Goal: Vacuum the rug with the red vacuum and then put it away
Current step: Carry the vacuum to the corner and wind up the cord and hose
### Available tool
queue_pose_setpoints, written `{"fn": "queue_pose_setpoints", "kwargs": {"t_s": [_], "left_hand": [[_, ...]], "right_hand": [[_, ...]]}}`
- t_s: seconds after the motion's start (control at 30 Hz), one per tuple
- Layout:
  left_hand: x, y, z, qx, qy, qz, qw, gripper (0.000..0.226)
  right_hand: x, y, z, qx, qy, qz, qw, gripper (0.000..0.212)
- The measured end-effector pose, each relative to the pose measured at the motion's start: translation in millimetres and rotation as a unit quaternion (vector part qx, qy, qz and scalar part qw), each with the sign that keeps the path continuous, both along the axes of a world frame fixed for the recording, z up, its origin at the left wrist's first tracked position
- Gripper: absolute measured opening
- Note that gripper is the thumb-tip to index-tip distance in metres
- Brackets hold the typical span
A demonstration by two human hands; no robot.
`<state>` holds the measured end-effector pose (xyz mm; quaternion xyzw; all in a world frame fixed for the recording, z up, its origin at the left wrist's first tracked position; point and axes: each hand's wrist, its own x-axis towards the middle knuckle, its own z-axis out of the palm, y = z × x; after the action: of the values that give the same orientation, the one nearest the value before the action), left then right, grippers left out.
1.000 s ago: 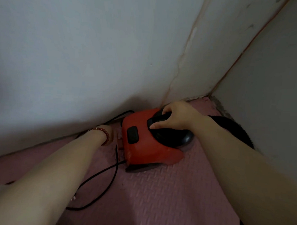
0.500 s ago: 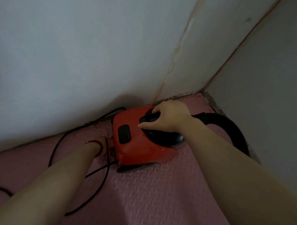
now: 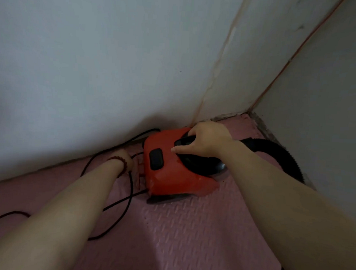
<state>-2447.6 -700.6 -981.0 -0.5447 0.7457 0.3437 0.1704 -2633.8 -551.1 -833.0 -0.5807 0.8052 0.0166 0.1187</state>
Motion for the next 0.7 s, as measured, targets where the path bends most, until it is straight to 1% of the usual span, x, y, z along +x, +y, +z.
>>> {"fn": "queue_pose_setpoints", "kwargs": {"t_s": [0.03, 0.1, 0.2, 0.3, 0.4, 0.53, 0.6, 0.7], "left_hand": [[4, 1, 12, -0.003, 0.001, 0.001, 1.000, 0.037], [9, 2, 23, -0.015, 0.028, 0.017, 0.999, 0.036], [17, 3, 40, -0.041, 0.030, 0.029, 0.998, 0.038], [28, 5, 70, -0.064, 0.020, 0.023, 0.997, 0.035], [39, -1, 105, -0.095, 0.016, -0.007, 0.995, 0.030], [54, -10, 161, -0.115, 0.014, -0.042, 0.992, 0.018], [62, -13, 184, -0.124, 0.029, -0.029, 0.991, 0.021], [75, -13, 205, -0.112, 0.061, -0.004, 0.992, 0.029]], "right_hand": [[1, 3, 2, -0.001, -0.001, -0.006, 1.000, 0.068], [1, 8, 7, 0.001, -0.006, -0.021, 1.000, 0.065], [2, 10, 20, -0.007, 0.010, -0.031, 0.999, 0.061], [11, 10, 30, -0.004, 0.035, -0.018, 0.999, 0.064], [23, 12, 35, 0.010, 0.026, -0.013, 1.000, 0.065], [40, -1, 41, -0.005, 0.004, -0.018, 1.000, 0.067], [50, -15, 45, -0.024, 0.002, -0.012, 1.000, 0.071], [67, -41, 52, -0.047, -0.015, 0.004, 0.999, 0.072]]}}
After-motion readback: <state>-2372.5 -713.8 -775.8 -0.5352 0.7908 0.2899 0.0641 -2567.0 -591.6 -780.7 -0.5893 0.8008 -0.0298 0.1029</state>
